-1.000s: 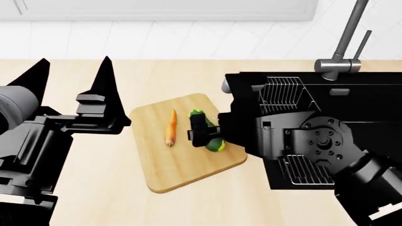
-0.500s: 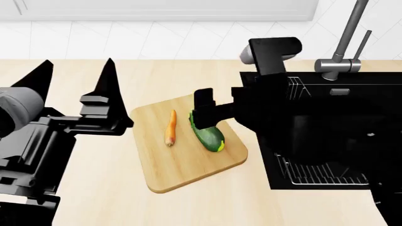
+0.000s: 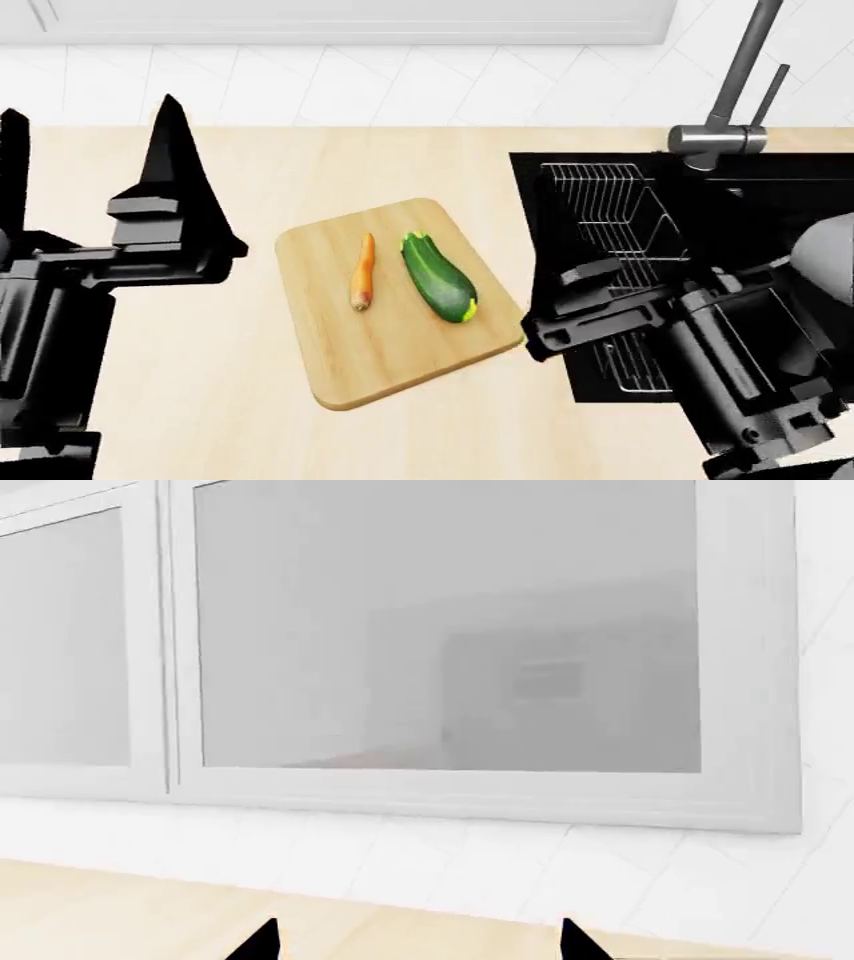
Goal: Pick the vegetables from the sink and place them on the cutting board.
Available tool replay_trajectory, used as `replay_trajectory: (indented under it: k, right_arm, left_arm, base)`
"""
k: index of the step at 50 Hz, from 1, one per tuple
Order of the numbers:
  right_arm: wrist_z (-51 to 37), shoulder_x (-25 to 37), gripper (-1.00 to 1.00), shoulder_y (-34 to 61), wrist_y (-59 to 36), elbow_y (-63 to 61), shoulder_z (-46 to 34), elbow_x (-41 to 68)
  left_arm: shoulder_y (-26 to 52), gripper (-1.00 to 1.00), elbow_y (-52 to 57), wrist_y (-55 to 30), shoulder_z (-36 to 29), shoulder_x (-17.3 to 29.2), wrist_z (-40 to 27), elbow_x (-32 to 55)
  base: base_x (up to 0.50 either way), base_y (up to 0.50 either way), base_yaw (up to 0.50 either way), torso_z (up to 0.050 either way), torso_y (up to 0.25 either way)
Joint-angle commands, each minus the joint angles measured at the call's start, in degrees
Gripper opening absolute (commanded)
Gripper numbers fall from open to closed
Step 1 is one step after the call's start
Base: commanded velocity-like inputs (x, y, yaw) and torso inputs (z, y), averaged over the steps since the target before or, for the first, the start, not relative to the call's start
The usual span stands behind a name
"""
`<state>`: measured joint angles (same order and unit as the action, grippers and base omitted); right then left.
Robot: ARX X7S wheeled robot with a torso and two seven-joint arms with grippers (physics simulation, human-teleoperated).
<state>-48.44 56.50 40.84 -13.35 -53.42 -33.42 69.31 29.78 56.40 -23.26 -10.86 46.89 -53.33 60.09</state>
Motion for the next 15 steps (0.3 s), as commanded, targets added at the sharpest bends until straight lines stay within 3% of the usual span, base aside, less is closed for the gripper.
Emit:
replay_trajectory:
  k: [1, 6, 11, 15]
  right_arm:
    - [-7.98, 21.87, 1.00, 4.72, 35.50, -6.57, -28.38, -24.34]
    - [-15.27, 23.84, 1.00, 29.53, 39.80, -6.57, -56.64, -30.67]
    - [-21.33, 24.06, 1.00, 54.46, 44.70, -6.57, -84.20, -35.53]
    - [-31.22, 19.39, 1.00, 82.76, 50.18, -6.57, -114.59, -41.88]
  left_arm:
    - [2.55, 1.00, 3.57, 22.03, -15.47, 15.82, -14.81, -10.66]
    - [9.89, 1.00, 3.57, 31.01, -29.25, 22.14, -21.03, -16.72]
    - [18.26, 1.00, 3.57, 35.04, -40.79, 24.72, -24.55, -19.73]
    - [25.74, 1.00, 3.58, 39.19, -50.73, 27.00, -27.26, -22.40]
  base:
    - [0.00, 0.00, 0.00, 0.000, 0.000]
    - [0.00, 0.00, 0.00, 0.000, 0.000]
    - [0.00, 0.00, 0.00, 0.000, 0.000]
    - [0.00, 0.00, 0.00, 0.000, 0.000]
